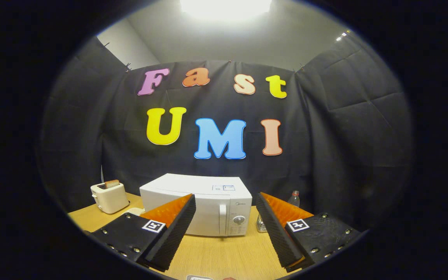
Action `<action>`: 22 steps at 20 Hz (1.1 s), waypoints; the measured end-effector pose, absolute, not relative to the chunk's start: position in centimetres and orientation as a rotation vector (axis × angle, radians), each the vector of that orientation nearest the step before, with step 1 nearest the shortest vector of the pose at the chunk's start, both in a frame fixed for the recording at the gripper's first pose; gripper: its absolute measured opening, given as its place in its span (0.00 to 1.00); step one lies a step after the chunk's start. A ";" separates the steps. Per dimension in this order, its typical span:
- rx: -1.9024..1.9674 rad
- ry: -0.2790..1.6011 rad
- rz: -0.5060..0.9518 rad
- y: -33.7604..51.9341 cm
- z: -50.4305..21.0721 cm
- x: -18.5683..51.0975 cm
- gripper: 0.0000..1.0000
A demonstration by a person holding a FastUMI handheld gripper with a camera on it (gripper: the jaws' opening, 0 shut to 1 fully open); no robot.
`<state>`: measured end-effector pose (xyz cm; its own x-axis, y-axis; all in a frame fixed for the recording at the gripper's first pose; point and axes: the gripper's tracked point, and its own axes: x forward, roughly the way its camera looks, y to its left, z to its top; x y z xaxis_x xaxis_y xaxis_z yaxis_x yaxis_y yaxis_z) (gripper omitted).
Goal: Open the microwave, put the food inside, and close the microwave door.
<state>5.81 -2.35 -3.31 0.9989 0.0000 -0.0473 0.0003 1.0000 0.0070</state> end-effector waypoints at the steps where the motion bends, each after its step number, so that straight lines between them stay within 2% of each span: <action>1: 0.008 0.052 0.002 -2.5 -3.5 6.7 0.98; 18: 0.049 0.268 0.073 -1.9 -15.7 20.7 0.98; 22: 0.074 0.334 0.084 -1.4 -19.0 22.9 0.93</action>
<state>22.92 -1.38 -18.98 0.9413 0.0941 -0.3243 -0.0695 0.9938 0.0866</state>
